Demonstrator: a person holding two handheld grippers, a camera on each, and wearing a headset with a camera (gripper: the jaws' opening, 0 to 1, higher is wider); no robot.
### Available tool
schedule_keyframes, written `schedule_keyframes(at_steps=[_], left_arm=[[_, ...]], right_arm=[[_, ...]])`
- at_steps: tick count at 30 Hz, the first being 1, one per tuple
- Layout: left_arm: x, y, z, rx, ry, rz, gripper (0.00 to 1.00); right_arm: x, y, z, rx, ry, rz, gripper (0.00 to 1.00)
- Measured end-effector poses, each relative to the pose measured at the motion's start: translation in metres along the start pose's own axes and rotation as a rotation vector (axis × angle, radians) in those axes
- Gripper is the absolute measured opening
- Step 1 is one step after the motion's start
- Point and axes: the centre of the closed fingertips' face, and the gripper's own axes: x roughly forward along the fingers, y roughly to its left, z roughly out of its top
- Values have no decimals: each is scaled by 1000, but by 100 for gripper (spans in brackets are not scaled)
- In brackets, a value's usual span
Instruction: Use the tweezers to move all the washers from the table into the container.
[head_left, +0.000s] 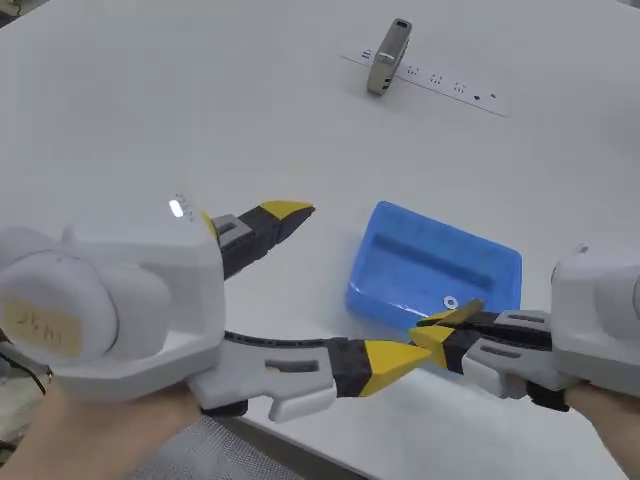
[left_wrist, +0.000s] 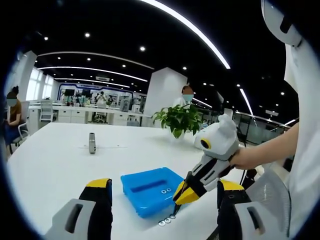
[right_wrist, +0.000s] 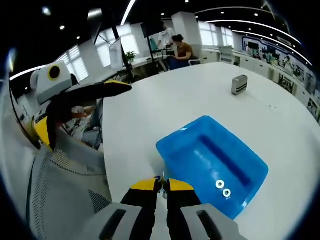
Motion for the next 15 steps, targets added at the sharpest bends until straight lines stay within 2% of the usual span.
schedule_keyframes(at_steps=[8, 15], left_arm=[[-1, 2, 1, -2, -3, 9, 89], [0, 0, -1, 5, 3, 3, 90]], right_arm=[[4, -4, -7, -25, 27, -22, 3], [5, 4, -9, -70, 34, -18, 3]])
